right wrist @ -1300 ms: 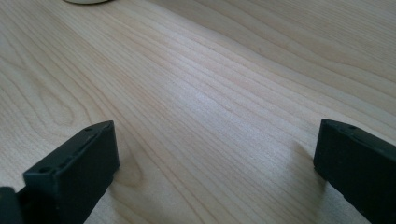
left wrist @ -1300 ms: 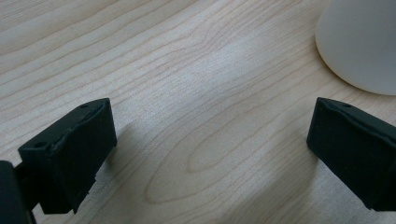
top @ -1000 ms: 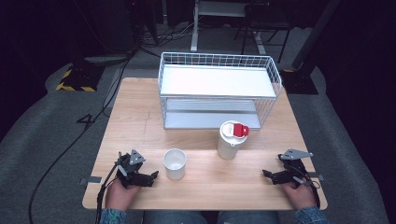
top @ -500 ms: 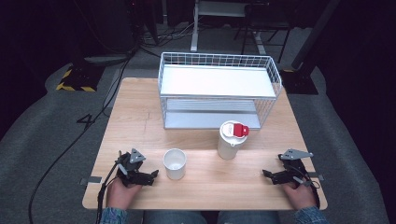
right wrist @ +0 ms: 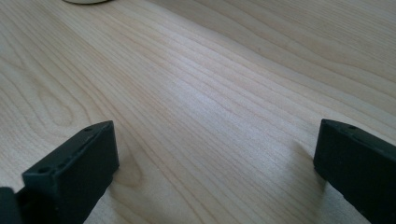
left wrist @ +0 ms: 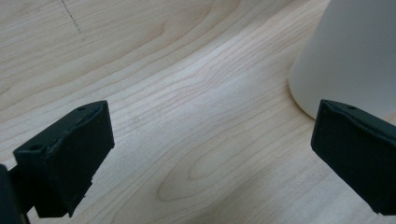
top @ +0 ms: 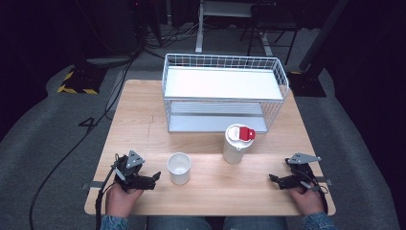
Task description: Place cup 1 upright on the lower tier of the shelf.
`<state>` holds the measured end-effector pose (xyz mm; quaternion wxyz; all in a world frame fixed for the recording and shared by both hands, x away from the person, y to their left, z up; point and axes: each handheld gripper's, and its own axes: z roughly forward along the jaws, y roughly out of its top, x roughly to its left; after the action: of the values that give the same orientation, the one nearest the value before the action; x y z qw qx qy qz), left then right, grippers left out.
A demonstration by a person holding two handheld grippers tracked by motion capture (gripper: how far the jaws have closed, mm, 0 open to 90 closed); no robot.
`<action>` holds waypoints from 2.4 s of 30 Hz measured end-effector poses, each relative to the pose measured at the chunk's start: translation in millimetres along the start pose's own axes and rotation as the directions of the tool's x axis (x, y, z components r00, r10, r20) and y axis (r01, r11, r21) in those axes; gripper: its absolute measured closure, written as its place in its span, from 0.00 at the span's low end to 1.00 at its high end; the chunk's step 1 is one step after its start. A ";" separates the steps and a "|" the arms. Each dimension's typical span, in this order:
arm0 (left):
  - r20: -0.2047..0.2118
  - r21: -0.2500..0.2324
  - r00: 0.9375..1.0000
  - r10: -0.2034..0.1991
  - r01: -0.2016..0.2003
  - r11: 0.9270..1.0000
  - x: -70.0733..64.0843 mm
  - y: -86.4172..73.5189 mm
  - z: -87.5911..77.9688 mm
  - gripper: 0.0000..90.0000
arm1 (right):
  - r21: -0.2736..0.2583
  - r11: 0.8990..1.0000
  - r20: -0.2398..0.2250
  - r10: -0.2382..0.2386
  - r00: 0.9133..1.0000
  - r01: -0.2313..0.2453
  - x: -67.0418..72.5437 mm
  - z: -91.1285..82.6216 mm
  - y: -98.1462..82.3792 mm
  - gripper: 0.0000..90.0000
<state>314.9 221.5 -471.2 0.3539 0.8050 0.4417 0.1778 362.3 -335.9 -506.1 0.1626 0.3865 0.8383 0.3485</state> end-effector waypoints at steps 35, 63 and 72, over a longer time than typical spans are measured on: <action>0.084 -0.203 0.991 0.107 -0.089 0.975 -53.4 9.0 -22.9 0.00 | 0.000 1.000 0.003 0.003 1.000 -0.003 0.0 0.2 0.2 0.00; 0.128 -0.121 0.989 0.079 -0.063 0.991 -66.6 20.0 33.5 0.00 | 0.000 1.000 0.003 0.003 1.000 -0.003 0.1 0.1 0.2 0.00; 0.197 -0.102 0.980 0.040 -0.020 0.995 -61.5 16.8 43.6 0.07 | 0.000 1.000 0.004 0.002 1.000 -0.002 0.1 0.1 0.2 0.00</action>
<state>317.3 146.0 -487.2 0.4333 0.8065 0.3826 0.1238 362.3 -335.7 -506.1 0.1637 0.3882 0.8375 0.3480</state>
